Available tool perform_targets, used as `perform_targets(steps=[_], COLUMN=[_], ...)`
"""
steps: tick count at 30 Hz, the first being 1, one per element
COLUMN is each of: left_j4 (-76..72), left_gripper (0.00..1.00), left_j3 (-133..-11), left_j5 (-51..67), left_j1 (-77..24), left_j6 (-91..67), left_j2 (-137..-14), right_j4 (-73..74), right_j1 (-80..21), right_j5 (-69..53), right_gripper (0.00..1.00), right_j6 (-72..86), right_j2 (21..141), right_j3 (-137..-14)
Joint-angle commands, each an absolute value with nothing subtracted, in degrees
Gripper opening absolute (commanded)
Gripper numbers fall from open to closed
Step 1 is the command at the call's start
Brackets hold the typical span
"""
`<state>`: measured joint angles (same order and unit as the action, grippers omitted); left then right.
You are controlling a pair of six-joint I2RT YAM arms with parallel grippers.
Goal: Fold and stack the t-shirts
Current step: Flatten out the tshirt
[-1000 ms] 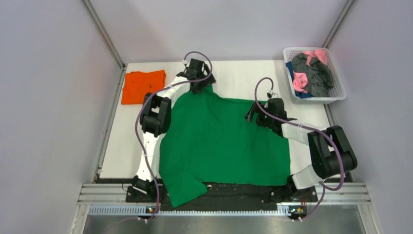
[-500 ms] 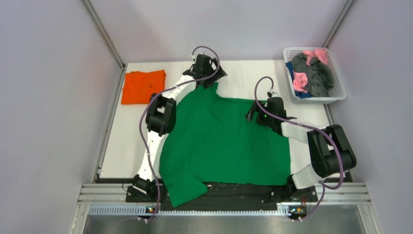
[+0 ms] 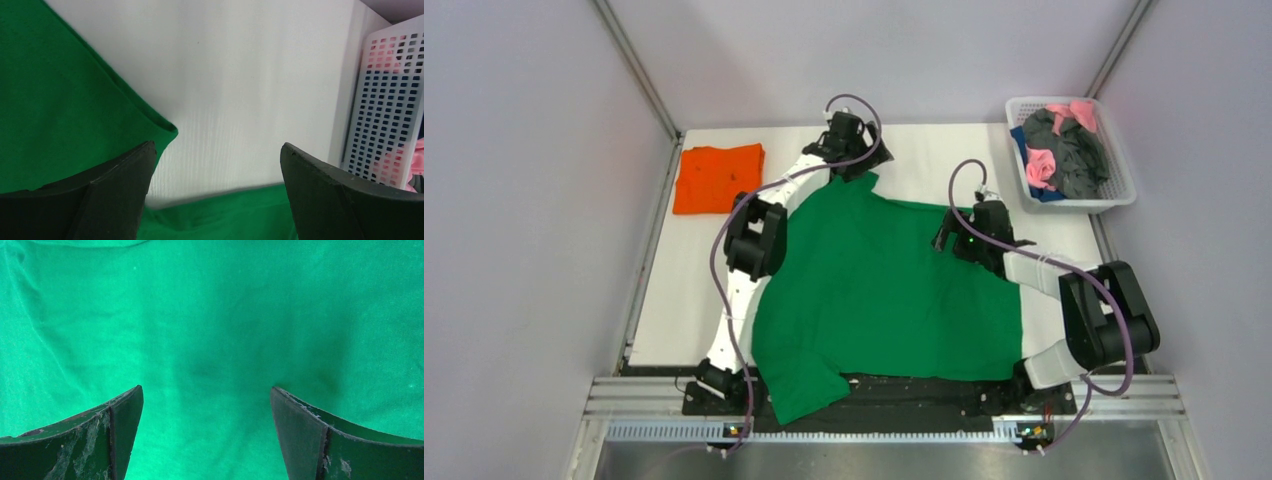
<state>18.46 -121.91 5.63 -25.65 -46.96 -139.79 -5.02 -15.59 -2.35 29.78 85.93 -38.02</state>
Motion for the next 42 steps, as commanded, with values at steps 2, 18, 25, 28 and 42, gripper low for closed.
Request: perform_targets(steps=[2,18,25,28,42], left_j4=[17.4,16.1,18.1,16.7,21.1], left_gripper=[0.99,0.99,0.99,0.99,0.99], left_j3=[-116.3,-85.9,-82.6,-80.0,-78.6], left_j5=[2.1,-10.0,-7.4,-7.0,-14.7], left_j1=[-26.3,-23.8,-21.0,-20.0,-19.0], left_j6=[-42.0,-38.2,-39.6,-39.9,-39.1], left_j2=[-126.7,-112.0,-114.8,-114.4,-112.5], right_j4=[1.1,2.4,0.6,-1.5,9.0], right_j1=[-15.8,-12.8,-11.8,-11.8,-10.6], right_j5=[2.5,7.3,6.4,8.7,12.9], right_gripper=[0.96,0.97,0.97,0.96,0.94], right_j6=[28.2,25.4,25.9,25.5,19.4], right_j2=[81.6,91.5,100.4,103.6,120.9], right_j3=[-40.3,-53.9,-59.4,-62.0,-89.4])
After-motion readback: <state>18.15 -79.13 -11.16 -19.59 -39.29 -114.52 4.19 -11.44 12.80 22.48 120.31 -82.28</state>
